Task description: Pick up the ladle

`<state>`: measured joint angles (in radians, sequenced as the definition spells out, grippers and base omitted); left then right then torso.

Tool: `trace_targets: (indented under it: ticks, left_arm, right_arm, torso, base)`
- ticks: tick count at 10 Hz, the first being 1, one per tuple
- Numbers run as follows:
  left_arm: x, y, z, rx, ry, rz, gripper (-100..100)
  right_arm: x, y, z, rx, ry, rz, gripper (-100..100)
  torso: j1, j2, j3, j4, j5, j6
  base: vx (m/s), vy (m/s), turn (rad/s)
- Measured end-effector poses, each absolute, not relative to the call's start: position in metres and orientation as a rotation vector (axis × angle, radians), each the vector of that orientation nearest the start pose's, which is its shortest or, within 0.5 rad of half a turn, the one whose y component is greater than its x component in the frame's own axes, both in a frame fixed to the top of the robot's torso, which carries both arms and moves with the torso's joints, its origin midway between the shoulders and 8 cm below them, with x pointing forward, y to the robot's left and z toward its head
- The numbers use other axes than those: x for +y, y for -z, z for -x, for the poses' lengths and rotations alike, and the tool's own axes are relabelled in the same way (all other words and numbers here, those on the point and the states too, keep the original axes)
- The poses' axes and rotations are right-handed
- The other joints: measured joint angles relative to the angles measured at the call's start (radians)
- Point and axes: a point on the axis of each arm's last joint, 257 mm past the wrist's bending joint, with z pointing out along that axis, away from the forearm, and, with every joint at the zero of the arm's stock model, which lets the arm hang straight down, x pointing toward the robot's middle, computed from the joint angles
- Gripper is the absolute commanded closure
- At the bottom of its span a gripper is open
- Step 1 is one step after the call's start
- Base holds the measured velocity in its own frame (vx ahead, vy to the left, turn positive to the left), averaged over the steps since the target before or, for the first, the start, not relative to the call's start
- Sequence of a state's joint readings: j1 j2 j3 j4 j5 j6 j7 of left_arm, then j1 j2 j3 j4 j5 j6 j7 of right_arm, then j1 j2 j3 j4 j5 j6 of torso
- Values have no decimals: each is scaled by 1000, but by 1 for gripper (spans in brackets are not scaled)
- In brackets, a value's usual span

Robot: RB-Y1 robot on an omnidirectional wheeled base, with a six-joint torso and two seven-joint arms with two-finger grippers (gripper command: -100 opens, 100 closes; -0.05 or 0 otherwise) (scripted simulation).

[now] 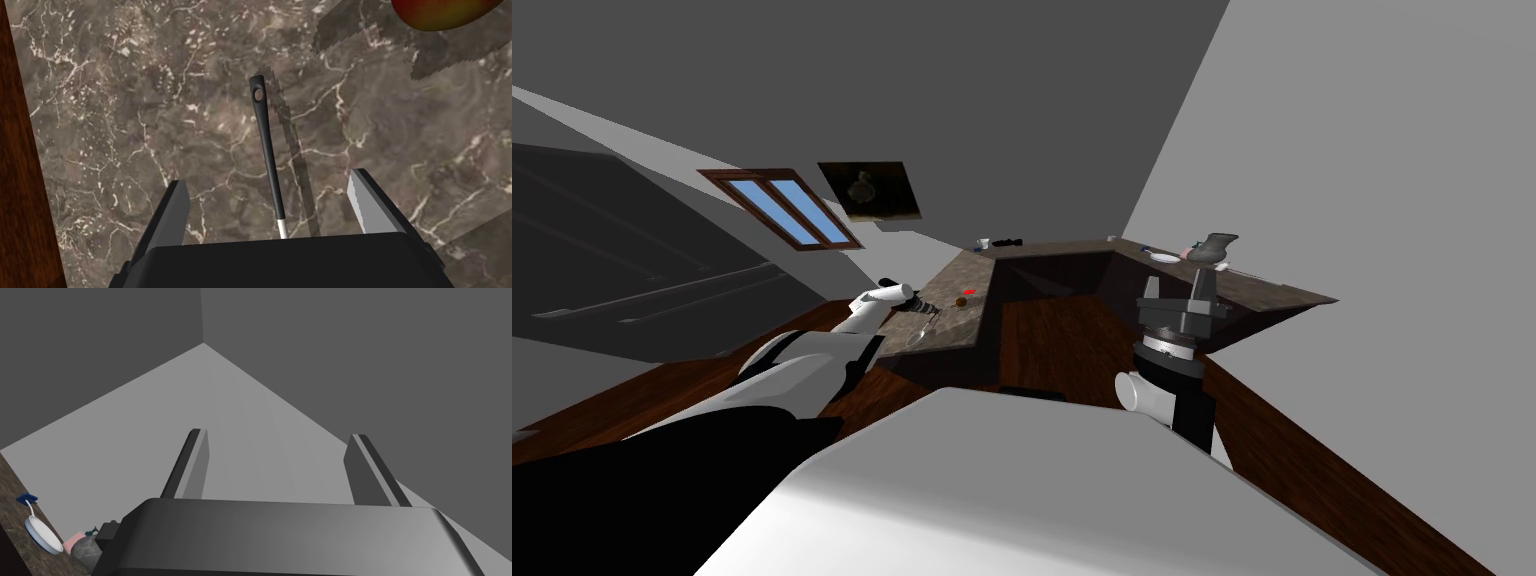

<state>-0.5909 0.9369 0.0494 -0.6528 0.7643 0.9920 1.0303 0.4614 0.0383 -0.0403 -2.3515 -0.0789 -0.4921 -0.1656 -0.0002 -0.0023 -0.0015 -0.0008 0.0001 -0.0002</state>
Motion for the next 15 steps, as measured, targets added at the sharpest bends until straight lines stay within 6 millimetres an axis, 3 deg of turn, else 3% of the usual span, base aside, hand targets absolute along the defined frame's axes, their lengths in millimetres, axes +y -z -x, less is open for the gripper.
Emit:
trace_targets:
  ticks: [5, 6, 7, 8, 15]
  left_arm:
    - [643, 308, -434, -187, 522, 2891, -100]
    - [643, 321, -417, -225, 474, 2914, -100]
    - [642, 323, -414, -234, 466, 2919, 0]
    - [643, 322, -415, -233, 467, 2918, -100]
    - [654, 329, -400, -143, 474, 2933, -100]
  right_arm:
    - [-298, -66, -326, 414, -1503, -695, 0]
    - [-298, -66, -326, 414, -1503, -695, 0]
    - [-298, -66, -326, 414, -1503, -695, 0]
    - [-298, -66, -326, 414, -1503, -695, 0]
    - [-298, -66, -326, 414, -1503, -695, 0]
  torso:
    - [1, 1, 1, 0, 0, 0]
    - [1, 1, 1, 0, 0, -1]
    - [1, 2, 1, 0, 0, 0]
    - [1, 2, 1, 1, 0, 0]
    - [-2, -3, -2, -1, -1, 0]
  base:
    - [31, 1, 1]
    - [12, 5, 7]
    - [0, 0, 0]
    - [52, -27, 120]
    - [98, -48, 99]
